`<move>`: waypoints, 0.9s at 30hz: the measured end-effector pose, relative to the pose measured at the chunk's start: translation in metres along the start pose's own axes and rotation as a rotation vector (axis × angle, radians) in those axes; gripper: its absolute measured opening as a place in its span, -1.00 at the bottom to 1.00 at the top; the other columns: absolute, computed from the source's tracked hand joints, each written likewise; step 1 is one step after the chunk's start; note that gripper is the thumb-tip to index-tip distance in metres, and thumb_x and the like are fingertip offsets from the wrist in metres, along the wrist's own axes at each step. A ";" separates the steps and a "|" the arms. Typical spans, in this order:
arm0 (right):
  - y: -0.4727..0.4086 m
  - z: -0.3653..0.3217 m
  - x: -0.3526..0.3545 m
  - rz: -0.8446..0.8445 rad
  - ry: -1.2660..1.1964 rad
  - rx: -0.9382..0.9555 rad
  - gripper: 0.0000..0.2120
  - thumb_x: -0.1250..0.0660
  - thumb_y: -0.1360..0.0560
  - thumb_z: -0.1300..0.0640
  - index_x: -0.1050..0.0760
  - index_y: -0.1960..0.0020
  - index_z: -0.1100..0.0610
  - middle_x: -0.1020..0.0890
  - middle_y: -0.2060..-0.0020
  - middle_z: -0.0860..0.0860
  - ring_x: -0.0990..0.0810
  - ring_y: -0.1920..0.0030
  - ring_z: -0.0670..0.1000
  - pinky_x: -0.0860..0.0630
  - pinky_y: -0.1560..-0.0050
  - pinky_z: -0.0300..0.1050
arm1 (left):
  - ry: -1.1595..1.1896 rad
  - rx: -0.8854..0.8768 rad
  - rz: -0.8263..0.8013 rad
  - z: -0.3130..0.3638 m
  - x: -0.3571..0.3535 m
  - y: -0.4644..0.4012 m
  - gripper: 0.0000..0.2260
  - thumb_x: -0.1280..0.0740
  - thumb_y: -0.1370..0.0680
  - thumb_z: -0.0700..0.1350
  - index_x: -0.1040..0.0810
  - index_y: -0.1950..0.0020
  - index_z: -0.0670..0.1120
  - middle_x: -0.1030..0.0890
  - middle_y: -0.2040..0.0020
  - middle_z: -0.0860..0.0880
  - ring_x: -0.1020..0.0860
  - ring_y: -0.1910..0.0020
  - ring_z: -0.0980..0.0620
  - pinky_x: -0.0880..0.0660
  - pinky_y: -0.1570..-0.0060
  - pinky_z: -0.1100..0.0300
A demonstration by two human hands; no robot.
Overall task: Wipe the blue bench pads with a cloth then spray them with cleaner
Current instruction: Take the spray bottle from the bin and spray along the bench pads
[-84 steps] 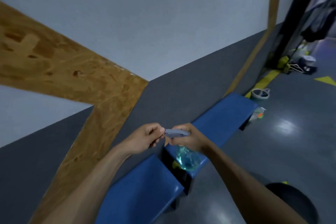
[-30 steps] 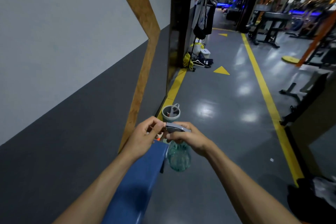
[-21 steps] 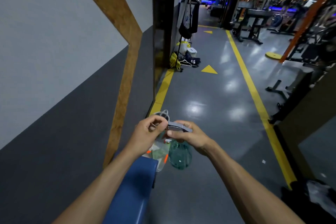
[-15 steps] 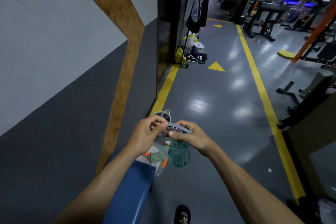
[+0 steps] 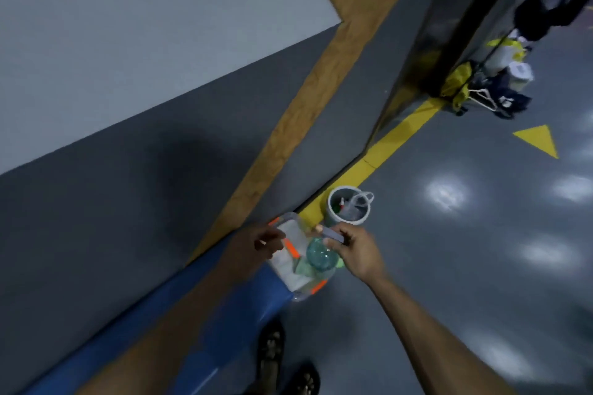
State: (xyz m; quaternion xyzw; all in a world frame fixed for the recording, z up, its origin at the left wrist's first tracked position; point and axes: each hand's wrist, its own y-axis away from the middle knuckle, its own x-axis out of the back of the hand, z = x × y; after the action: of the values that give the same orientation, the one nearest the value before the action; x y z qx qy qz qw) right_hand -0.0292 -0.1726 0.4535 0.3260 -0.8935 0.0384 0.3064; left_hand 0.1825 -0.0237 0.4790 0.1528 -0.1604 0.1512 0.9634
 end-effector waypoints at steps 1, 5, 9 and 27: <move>-0.012 0.009 -0.003 -0.011 0.042 -0.015 -0.83 -0.50 -0.48 0.14 -0.56 0.23 0.00 -0.52 0.42 -0.06 -0.45 0.40 -0.21 -0.33 0.34 -0.24 | -0.015 0.041 0.025 -0.010 0.004 -0.001 -0.85 -0.41 -0.57 -0.12 -0.60 0.05 0.17 -0.65 0.23 0.27 -0.58 0.24 0.30 -0.46 0.20 0.35; -0.053 0.038 -0.025 -0.035 0.196 -0.126 -0.90 -0.50 -0.46 0.04 -0.61 0.17 0.01 -0.57 0.42 -0.06 -0.53 0.38 -0.15 -0.48 0.27 -0.09 | -0.024 0.208 0.080 -0.054 0.014 -0.003 -0.91 -0.33 -0.62 -0.07 -0.63 0.00 0.04 -0.64 0.19 0.04 -0.57 0.25 0.16 -0.53 0.19 0.23; -0.088 0.061 -0.042 -0.097 0.355 -0.183 -0.89 -0.48 -0.44 0.00 -0.62 0.10 0.01 -0.68 0.28 0.01 -0.67 0.15 0.13 -0.57 0.15 -0.01 | 0.055 0.332 0.114 -0.092 0.012 -0.021 -0.83 -0.36 -0.59 -0.15 -0.65 0.13 0.09 -0.68 0.17 -0.04 -0.62 0.20 0.08 -0.55 0.11 0.08; -0.245 0.189 -0.102 -0.468 0.514 -0.124 -0.91 -0.41 -0.51 0.08 -0.60 -0.01 0.03 -0.70 0.06 0.03 -0.64 0.04 0.15 -0.42 0.19 -0.10 | 0.291 0.780 0.416 -0.194 -0.083 -0.077 -0.89 -0.41 -0.56 -0.13 -0.68 0.11 0.07 -0.71 0.22 0.13 -0.62 0.31 0.24 -0.53 0.21 0.32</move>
State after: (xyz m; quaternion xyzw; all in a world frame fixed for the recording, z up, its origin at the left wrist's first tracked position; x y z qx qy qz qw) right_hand 0.0821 -0.3585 0.2099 0.4824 -0.6888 -0.0064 0.5411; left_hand 0.1841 -0.0468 0.2556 0.4455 0.0181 0.4102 0.7956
